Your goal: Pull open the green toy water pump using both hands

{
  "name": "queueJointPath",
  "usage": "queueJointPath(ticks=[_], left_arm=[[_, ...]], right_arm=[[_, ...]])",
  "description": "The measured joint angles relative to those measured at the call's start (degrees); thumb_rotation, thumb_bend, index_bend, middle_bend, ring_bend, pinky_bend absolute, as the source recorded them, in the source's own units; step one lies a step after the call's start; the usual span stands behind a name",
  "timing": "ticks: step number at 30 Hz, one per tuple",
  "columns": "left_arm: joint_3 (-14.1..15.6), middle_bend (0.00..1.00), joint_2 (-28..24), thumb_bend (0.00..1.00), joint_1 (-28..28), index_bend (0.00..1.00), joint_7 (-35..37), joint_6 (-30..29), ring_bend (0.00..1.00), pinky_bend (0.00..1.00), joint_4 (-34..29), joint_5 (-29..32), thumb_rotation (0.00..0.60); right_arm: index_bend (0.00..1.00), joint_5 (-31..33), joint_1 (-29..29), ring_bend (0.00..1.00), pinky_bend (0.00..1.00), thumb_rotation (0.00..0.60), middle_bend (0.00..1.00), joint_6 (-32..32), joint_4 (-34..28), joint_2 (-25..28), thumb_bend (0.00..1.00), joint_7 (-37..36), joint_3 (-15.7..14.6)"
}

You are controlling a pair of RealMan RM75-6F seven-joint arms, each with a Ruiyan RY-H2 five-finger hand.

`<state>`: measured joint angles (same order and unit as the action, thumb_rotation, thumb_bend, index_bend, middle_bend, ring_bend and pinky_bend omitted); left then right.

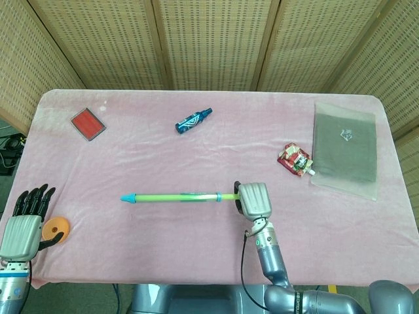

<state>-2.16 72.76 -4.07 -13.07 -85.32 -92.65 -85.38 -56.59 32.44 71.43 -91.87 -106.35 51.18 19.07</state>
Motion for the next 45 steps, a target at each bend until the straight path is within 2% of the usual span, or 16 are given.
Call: queueJointPath(ticks=[3, 5, 10, 12, 15, 18, 21, 32, 38, 45], left_arm=[[-0.5, 0.01, -0.6, 0.13, -0.6, 0.03, -0.7, 0.5, 0.0, 0.0, -1.8, 0.1, 0.6], [-1.1, 0.08, -1.3, 0.13, -1.3, 0.07, -1.6, 1.0, 0.05, 0.06, -3.6, 0.2, 0.6], [-3.2, 0.47, -3.1, 0.21, -3.5, 0.18, -5.9, 2.6, 0.41, 0.39, -9.7, 1.5, 0.6], [-4.6, 0.58, -3.6, 0.27, -4.9, 0.24, -8.9, 3.5, 0.52, 0.49, -12.4, 2.6, 0.6], [-6.6, 0.7, -4.0, 0.31, -7.5, 0.29, -13.1, 5.8, 0.63, 0.59, -16.4, 5.4, 0.6], [-8.2, 0.76, -4.3, 0.31, -9.9, 0.31, -16.1, 8.6, 0.69, 0.64, -19.5, 9.5, 0.6], [-9.7, 0.79, -4.4, 0.31, -12.2, 0.32, -19.1, 10.6, 0.72, 0.66, -21.9, 13.7, 0.6], [-13.6, 0.79, -2.7, 0.31, -21.7, 0.32, -32.7, 14.3, 0.72, 0.66, -27.0, 32.8, 0.6], [-13.9, 0.79, 0.0, 0.31, -26.5, 0.32, -36.9, 13.5, 0.72, 0.66, -27.4, 38.6, 0.6], [-13.6, 0.79, 2.4, 0.31, -29.9, 0.33, -38.4, 12.9, 0.72, 0.66, -26.1, 41.4, 0.6]], right_arm=[[0.87, 1.2, 0.9, 0.95, 0.76, 0.6, 0.99, 0.6, -1.7, 0.8, 0.63, 1.9, 1.1], [0.87, 2.3, 1.5, 0.95, 0.76, 0.6, 0.99, 1.1, -2.7, 1.2, 0.63, 2.9, 1.7], [0.88, 5.5, 2.9, 0.95, 0.76, 0.6, 0.99, 2.1, -4.7, 1.7, 0.63, 4.9, 2.9], [0.88, 6.4, 3.4, 0.95, 0.76, 0.6, 0.99, 2.6, -5.4, 1.9, 0.63, 5.4, 3.1], [0.88, 7.6, 4.2, 0.95, 0.76, 0.6, 0.99, 3.4, -6.2, 2.2, 0.63, 5.9, 3.2], [0.88, 8.6, 4.8, 0.95, 0.76, 0.6, 0.99, 4.2, -6.8, 2.2, 0.63, 6.1, 3.2], [0.88, 9.2, 5.5, 0.95, 0.76, 0.6, 0.99, 4.9, -7.2, 2.2, 0.63, 6.2, 2.9], [0.88, 11.3, 7.8, 0.95, 0.77, 0.6, 0.99, 6.4, -7.6, 1.5, 0.63, 6.7, 3.0], [0.88, 12.3, 9.5, 0.95, 0.77, 0.6, 0.99, 7.2, -7.4, 0.9, 0.63, 7.3, 3.4], [0.88, 13.4, 10.9, 0.95, 0.77, 0.6, 0.99, 7.7, -6.9, 0.2, 0.63, 7.4, 3.5]])
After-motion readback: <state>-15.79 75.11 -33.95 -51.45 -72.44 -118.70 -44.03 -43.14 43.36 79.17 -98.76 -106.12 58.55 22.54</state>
